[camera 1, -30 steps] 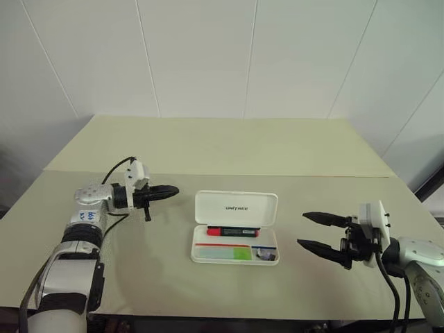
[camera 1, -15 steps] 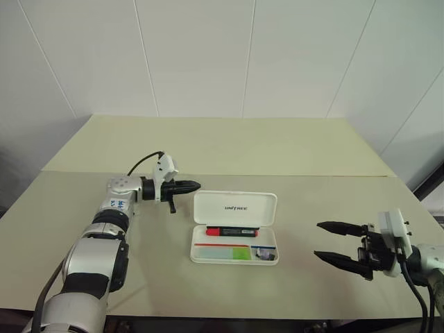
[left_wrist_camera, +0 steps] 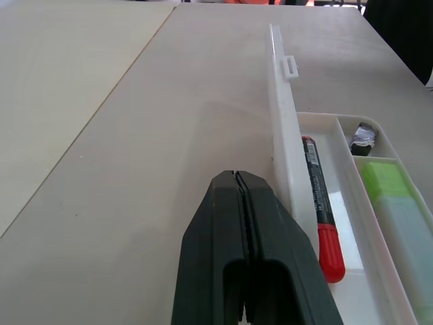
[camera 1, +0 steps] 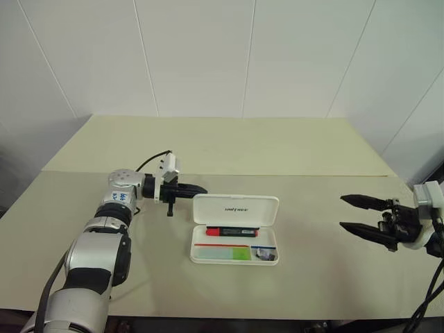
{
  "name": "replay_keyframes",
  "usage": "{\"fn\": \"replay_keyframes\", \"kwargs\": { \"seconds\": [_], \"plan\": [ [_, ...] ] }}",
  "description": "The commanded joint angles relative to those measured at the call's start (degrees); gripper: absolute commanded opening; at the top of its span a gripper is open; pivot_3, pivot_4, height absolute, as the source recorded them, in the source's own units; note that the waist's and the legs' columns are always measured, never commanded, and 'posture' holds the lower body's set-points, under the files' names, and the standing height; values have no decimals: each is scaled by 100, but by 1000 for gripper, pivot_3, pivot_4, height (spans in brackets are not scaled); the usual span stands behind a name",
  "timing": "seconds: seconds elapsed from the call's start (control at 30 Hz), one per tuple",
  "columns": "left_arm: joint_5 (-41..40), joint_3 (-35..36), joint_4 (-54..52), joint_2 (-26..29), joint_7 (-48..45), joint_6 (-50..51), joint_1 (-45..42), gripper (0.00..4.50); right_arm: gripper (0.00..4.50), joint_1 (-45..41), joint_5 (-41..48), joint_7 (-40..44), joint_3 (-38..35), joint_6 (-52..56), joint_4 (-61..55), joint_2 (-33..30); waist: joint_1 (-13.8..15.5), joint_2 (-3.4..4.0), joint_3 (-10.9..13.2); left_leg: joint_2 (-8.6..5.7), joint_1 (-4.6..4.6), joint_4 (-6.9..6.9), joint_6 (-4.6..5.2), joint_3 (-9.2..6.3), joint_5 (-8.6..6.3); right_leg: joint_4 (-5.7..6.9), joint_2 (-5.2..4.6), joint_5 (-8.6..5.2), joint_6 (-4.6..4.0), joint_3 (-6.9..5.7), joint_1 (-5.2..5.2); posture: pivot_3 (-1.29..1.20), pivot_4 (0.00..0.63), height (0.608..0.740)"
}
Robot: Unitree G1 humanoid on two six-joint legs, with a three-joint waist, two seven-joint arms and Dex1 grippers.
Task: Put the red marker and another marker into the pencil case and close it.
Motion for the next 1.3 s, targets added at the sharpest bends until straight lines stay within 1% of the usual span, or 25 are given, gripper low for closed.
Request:
{"fn": "replay_keyframes", "kwargs": {
  "seconds": [0.03,0.1,0.2,0.33,0.5,0.57,0.63,0.8,0.93,1.07,1.17,1.3],
  "plan": [
    [-48,3,-217,2,-302,-11,-20,17,4500,-237,334,490,181,-124,172,-280,-2,0,0,0,0,0,0,0,0,0,0,0,0,0,0,0,150,740],
    [-73,-67,-361,-36,-535,-10,38,17,4500,-382,338,490,368,-199,321,-368,-2,1,0,0,0,1,0,0,0,1,0,0,0,0,-1,0,150,740],
    [-329,-400,-763,-53,-656,-37,217,17,4500,-472,453,490,497,-193,351,-427,1,1,0,0,0,1,0,-1,0,2,0,0,0,1,-1,0,150,740],
    [-534,-1064,-1330,34,-656,-72,471,17,4500,-383,736,490,701,-110,236,-558,4,3,1,1,-1,1,-1,-1,0,3,-1,0,1,2,-2,0,150,740],
    [-933,-1793,-2115,252,-656,-15,756,17,4500,-386,808,490,834,-216,278,-628,-8,3,2,1,-2,5,0,-1,-1,6,-1,0,1,4,-2,0,150,740],
    [-1119,-2112,-2639,361,-656,36,919,17,4500,-364,835,490,830,-211,249,-626,-6,4,2,1,-2,6,0,-1,-1,8,0,-1,0,5,-3,0,150,740],
    [-1131,-2299,-3024,407,-656,58,1014,17,4500,-304,864,490,820,-197,207,-629,1,5,3,2,-2,7,0,-1,-1,10,0,-1,0,6,-3,0,150,740],
    [-1117,-2683,-3608,588,-656,-43,1138,17,4500,-184,950,490,830,-136,105,-656,7,6,3,1,-2,10,0,-1,-1,10,0,-1,-1,7,-3,0,150,740],
    [-859,-2934,-3699,668,-656,-374,1191,17,4500,-125,1010,490,900,-123,43,-709,5,6,3,0,-2,13,0,0,-1,11,-1,-1,-1,8,-3,0,150,740],
    [-224,-3091,-3378,663,-567,-1140,1231,17,4500,-123,1124,490,915,-110,-10,-704,-1,6,3,1,-2,15,0,2,-1,11,1,-1,-2,10,-3,0,150,740],
    [-111,-3100,-3240,581,-549,-1456,1284,17,4500,-102,1186,490,948,-120,-38,-724,4,7,2,1,-1,15,1,3,-1,12,1,-2,-2,11,-3,0,150,740],
    [314,-3260,-3011,590,-391,-2028,1301,17,4500,-207,1229,490,923,-107,-25,-633,8,9,1,0,0,18,3,3,-3,12,0,-2,-2,12,0,0,150,740]
  ]
}}
